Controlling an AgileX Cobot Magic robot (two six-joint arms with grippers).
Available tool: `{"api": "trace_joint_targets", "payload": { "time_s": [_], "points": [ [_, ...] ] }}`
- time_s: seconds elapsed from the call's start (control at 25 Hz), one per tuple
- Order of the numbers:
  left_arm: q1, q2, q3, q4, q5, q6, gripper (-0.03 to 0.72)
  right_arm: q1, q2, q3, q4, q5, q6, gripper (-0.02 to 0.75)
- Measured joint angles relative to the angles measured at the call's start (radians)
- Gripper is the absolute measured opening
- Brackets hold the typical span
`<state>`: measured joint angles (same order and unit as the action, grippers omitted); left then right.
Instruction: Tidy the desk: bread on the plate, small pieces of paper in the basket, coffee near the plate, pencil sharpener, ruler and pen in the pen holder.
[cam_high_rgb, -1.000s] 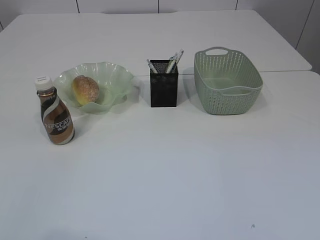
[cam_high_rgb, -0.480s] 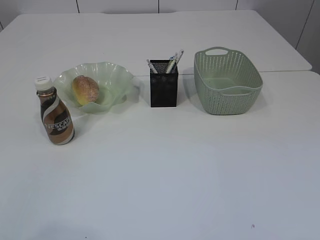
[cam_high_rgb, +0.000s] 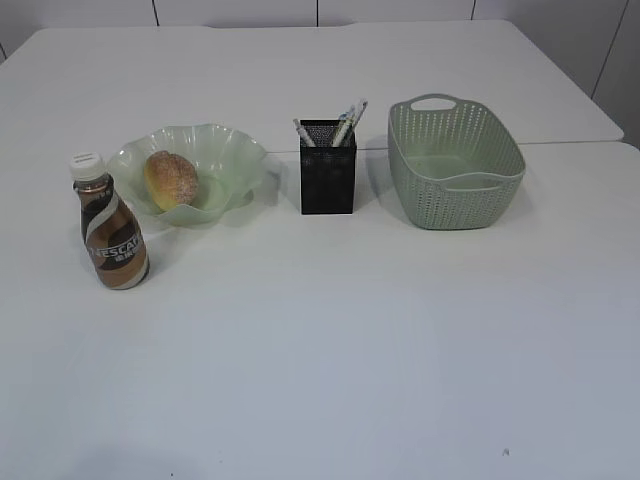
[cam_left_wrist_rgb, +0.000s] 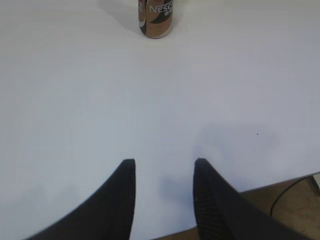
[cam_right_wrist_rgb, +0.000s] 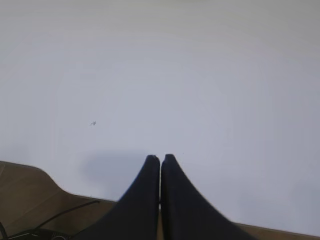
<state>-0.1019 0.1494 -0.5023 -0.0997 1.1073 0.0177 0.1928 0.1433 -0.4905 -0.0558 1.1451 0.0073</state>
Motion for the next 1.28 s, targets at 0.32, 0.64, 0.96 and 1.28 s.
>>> {"api": "trace_joint_targets", "payload": {
  "time_s": [0.32,0.64,0.96,1.28],
  "points": [
    [0.000,0.000,0.000,0.000,0.000,0.000,0.267,0.000,0.000,0.000,-0.001,0.000,0.000,0.015],
    [0.000,0.000,0.000,0.000,0.000,0.000,0.267,0.000,0.000,0.000,-0.002,0.000,0.000,0.015],
    [0.064,-0.004,0.000,0.000,0.000,0.000,0.267,-0.014,0.000,0.000,-0.002,-0.002,0.000,0.015],
    [0.169,-0.092,0.000,0.000,0.000,0.000,0.249,-0.068,-0.003,0.000,-0.002,-0.002,-0.001,0.041]
  ]
}}
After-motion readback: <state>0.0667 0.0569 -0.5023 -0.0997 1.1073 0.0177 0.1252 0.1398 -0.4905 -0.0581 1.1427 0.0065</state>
